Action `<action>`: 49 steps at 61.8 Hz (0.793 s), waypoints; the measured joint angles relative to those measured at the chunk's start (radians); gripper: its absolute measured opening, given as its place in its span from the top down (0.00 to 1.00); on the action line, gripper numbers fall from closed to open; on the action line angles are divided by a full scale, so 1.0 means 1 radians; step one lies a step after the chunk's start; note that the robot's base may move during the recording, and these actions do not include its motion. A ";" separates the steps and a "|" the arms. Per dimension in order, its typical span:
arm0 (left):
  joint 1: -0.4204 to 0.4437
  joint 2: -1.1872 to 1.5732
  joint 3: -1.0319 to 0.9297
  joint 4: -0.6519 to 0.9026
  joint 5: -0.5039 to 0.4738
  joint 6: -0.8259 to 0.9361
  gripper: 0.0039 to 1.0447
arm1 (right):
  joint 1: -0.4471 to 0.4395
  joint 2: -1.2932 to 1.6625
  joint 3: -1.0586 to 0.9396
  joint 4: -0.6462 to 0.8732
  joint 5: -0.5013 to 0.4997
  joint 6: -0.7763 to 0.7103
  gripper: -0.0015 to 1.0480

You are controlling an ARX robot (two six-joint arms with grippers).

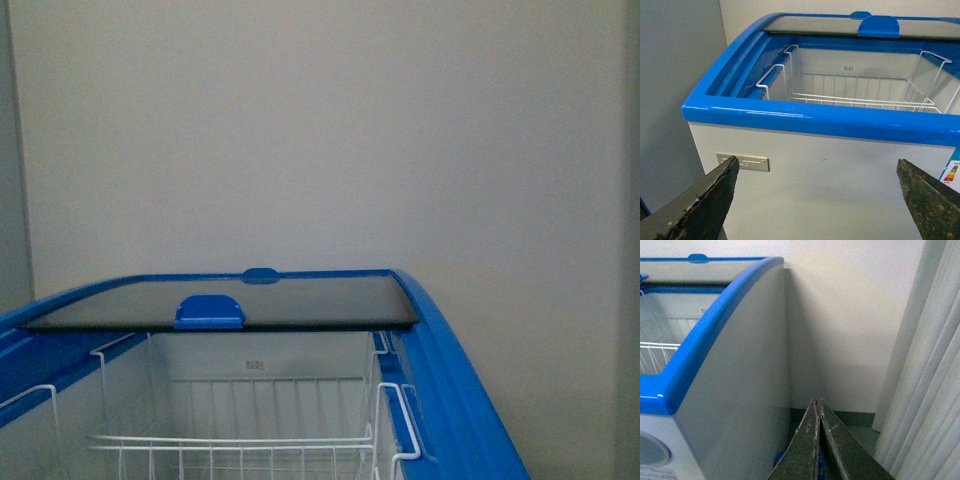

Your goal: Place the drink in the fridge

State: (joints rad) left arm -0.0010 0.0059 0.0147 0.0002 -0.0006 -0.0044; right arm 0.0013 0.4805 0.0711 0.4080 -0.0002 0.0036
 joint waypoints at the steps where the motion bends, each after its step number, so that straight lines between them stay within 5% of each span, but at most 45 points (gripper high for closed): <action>1: 0.000 0.000 0.000 0.000 0.000 0.000 0.08 | 0.000 -0.010 -0.004 -0.007 0.000 0.000 0.97; 49: 0.000 0.000 0.000 0.000 0.000 0.000 0.08 | 0.000 -0.349 -0.056 -0.285 0.000 -0.001 0.97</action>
State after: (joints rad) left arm -0.0010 0.0059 0.0147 0.0002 -0.0002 -0.0044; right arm 0.0013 0.1310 0.0154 0.1234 -0.0006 0.0029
